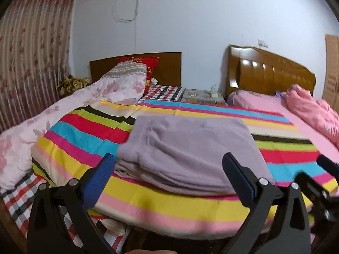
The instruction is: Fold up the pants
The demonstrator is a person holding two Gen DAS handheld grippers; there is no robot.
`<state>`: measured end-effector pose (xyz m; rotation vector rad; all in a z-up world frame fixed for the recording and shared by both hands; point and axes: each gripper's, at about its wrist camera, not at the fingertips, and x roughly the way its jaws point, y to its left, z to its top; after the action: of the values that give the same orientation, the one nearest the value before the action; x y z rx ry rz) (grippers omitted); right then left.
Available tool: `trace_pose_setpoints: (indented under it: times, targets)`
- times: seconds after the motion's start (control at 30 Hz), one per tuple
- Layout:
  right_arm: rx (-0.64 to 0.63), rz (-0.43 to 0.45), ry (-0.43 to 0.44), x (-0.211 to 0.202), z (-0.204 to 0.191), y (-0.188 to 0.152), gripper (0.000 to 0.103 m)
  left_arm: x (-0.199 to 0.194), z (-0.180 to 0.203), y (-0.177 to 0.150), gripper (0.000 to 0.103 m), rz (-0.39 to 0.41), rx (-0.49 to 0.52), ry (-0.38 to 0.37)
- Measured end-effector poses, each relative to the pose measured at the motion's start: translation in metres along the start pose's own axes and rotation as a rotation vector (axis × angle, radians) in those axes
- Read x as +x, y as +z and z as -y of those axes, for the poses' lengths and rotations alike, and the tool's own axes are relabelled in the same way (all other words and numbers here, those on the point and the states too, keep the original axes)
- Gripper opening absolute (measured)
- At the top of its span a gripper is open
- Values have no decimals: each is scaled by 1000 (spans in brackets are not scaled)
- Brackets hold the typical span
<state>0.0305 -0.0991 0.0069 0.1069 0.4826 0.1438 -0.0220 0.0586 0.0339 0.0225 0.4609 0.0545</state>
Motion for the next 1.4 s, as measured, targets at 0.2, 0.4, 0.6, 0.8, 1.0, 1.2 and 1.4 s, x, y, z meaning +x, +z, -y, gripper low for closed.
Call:
trace_pose_setpoints:
  times: [0.2,0.4,0.6,0.8,1.0,1.2,1.4]
  targets:
    - [77,-68,-33,13,6,-14,98,1,7,-14,101,4,48,21]
    - [85,-57,-33,10,7,-14,98,4,7,-22,101,-14,62,26]
    - [72,-71,-20,12,6,-16,98,6,8,-24,101,-34,54,20]
    - [62,-70,-17,10,5,-16,98,10,5,-24,101,-49,42,19]
    - [57,-76,-10,10,4,-17,98,11,3,-24,101,-55,36,19]
    - [55,-78,-9,9,3,-16,98,11,2,-24,101,-58,34,17]
    - [48,-82,-6,10,4,-16,98,12,2,-24,101,-58,32,20]
